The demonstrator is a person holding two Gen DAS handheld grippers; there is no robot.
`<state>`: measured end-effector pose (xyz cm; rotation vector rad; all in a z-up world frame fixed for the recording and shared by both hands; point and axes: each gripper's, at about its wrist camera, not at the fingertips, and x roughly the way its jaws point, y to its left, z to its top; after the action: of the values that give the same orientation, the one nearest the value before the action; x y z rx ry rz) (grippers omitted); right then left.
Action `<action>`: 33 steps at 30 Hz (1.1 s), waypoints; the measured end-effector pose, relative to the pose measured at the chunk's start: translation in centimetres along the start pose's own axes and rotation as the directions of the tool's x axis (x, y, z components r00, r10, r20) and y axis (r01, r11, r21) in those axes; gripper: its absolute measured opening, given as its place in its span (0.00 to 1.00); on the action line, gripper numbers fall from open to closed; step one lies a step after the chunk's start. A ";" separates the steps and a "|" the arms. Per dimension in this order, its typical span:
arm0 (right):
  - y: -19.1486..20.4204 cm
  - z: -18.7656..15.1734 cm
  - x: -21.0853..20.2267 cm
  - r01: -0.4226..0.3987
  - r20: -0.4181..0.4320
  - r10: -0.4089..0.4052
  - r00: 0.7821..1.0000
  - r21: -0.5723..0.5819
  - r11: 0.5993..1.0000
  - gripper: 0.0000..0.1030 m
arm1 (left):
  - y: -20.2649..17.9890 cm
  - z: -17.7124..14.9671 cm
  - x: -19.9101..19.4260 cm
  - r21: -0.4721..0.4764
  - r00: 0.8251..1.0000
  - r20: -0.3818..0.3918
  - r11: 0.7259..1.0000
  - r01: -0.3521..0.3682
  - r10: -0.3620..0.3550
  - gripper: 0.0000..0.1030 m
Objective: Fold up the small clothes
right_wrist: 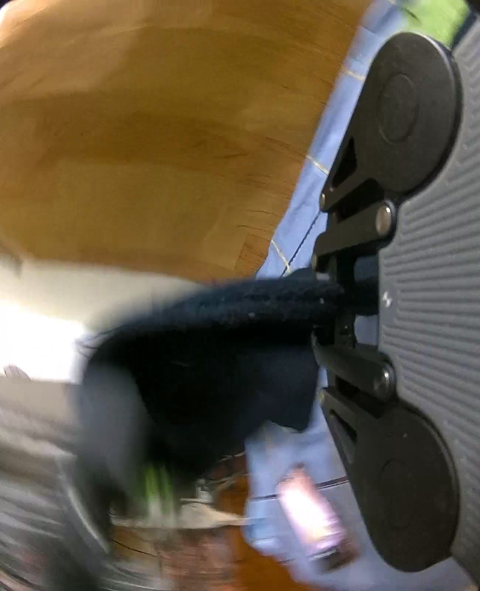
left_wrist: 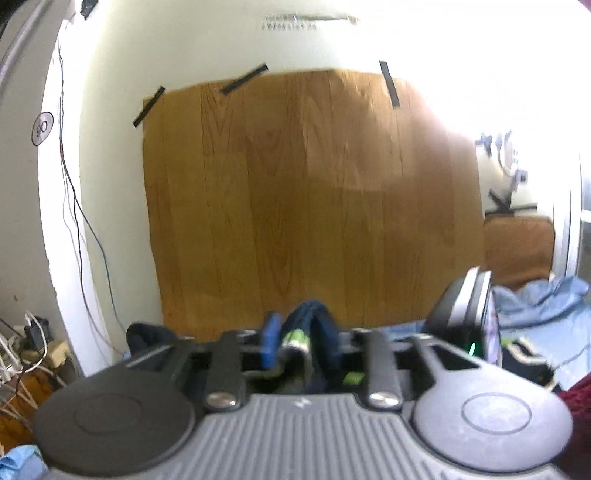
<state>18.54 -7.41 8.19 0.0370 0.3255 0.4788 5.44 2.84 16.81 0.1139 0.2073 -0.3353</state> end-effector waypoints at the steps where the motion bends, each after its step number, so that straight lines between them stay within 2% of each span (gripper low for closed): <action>1: -1.5 0.7 -0.5 0.029 0.023 -0.030 0.999 0.043 0.999 0.12 | 0.4 0.1 0.0 -0.019 1.000 0.016 1.000 -0.002 0.003 0.36; 4: -6.9 2.3 -3.6 0.134 0.083 -0.150 0.985 0.175 0.975 0.12 | 2.0 -0.2 1.0 -0.093 0.999 0.015 0.995 -0.028 0.029 0.35; 6: -10.8 2.2 -6.5 0.201 0.087 -0.233 0.969 0.273 0.941 0.12 | 2.9 -0.7 2.6 -0.128 0.999 -0.027 0.991 -0.046 0.043 0.34; 8: -14.1 1.1 -9.3 0.254 0.066 -0.297 0.953 0.364 0.896 0.14 | 3.4 -1.4 4.7 -0.149 0.997 -0.078 0.988 -0.039 0.028 0.36; 10: -16.9 -1.2 -11.9 0.350 0.002 -0.390 0.921 0.433 0.830 0.26 | 3.2 -2.0 7.3 -0.157 0.992 -0.130 0.987 -0.014 -0.006 0.40; 11: -17.9 -2.7 -12.8 0.396 -0.044 -0.423 0.905 0.448 0.801 0.55 | 2.9 -2.3 8.9 -0.159 0.987 -0.160 0.987 0.001 -0.027 0.44; 12: -18.9 -4.4 -13.6 0.438 -0.095 -0.447 0.889 0.455 0.775 0.75 | 2.4 -2.7 10.7 -0.160 0.979 -0.195 0.987 0.023 -0.054 0.45; 14: -20.3 -7.3 -15.1 0.472 -0.172 -0.448 0.877 0.483 0.738 0.75 | 0.8 -3.3 14.4 -0.165 0.956 -0.271 0.984 0.071 -0.114 0.46; 16: -21.6 -9.7 -16.6 0.467 -0.208 -0.426 0.881 0.539 0.702 0.74 | -0.9 -3.7 17.8 -0.179 0.923 -0.338 0.976 0.127 -0.182 0.50; 18: -22.3 -11.1 -18.3 0.463 -0.199 -0.432 0.880 0.564 0.684 0.74 | -3.0 -4.0 20.5 -0.171 0.898 -0.383 0.972 0.161 -0.216 0.54; 20: -22.3 -11.5 -19.5 0.474 -0.182 -0.460 0.869 0.568 0.672 0.74 | -5.5 -4.5 22.3 -0.124 0.887 -0.404 0.974 0.189 -0.224 0.54; 22: -22.8 -11.3 -19.8 0.476 -0.173 -0.467 0.867 0.567 0.672 0.72 | -7.7 -5.1 24.2 -0.058 0.884 -0.427 0.982 0.182 -0.190 0.52; 24: -23.2 -11.1 -19.5 0.482 -0.187 -0.461 0.867 0.552 0.681 0.60 | -9.0 -6.1 25.7 -0.020 0.878 -0.452 0.986 0.167 -0.157 0.36; 25: -22.5 -10.8 -19.0 0.489 -0.196 -0.461 0.865 0.537 0.688 0.57 | -9.4 -6.8 26.3 -0.019 0.870 -0.468 0.987 0.161 -0.151 0.16; 26: -22.8 -10.8 -18.5 0.497 -0.208 -0.460 0.863 0.516 0.698 0.47 | -9.8 -7.0 27.1 -0.029 0.862 -0.483 0.987 0.159 -0.153 0.11; 27: -23.3 -10.5 -17.7 0.509 -0.227 -0.461 0.858 0.493 0.706 0.25 | -9.6 -7.4 27.7 -0.050 0.859 -0.490 0.988 0.143 -0.149 0.10; 28: -23.7 -10.4 -17.1 0.507 -0.238 -0.451 0.860 0.486 0.712 0.14 | -9.1 -7.4 27.8 -0.077 0.866 -0.481 0.990 0.116 -0.138 0.10; 29: -23.7 -10.4 -17.2 0.495 -0.226 -0.445 0.867 0.496 0.713 0.10 | -8.1 -7.2 27.6 -0.109 0.879 -0.457 0.990 0.094 -0.134 0.10; 31: -22.8 -9.9 -17.7 0.474 -0.146 -0.466 0.873 0.481 0.738 0.09 | -6.0 -6.6 26.7 -0.181 0.906 -0.403 0.982 0.056 -0.126 0.10; 32: -22.4 -9.7 -17.8 0.468 -0.116 -0.472 0.874 0.464 0.753 0.09 | -5.1 -6.6 26.6 -0.213 0.907 -0.400 0.976 0.047 -0.131 0.10; 33: -22.1 -9.8 -17.6 0.474 -0.123 -0.474 0.872 0.454 0.754 0.10 | -4.8 -6.8 26.8 -0.221 0.900 -0.411 0.974 0.053 -0.142 0.10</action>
<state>10.63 -35.52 1.74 0.4239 0.4319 -0.1226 27.30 -9.05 3.90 -0.0307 0.6823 -0.3851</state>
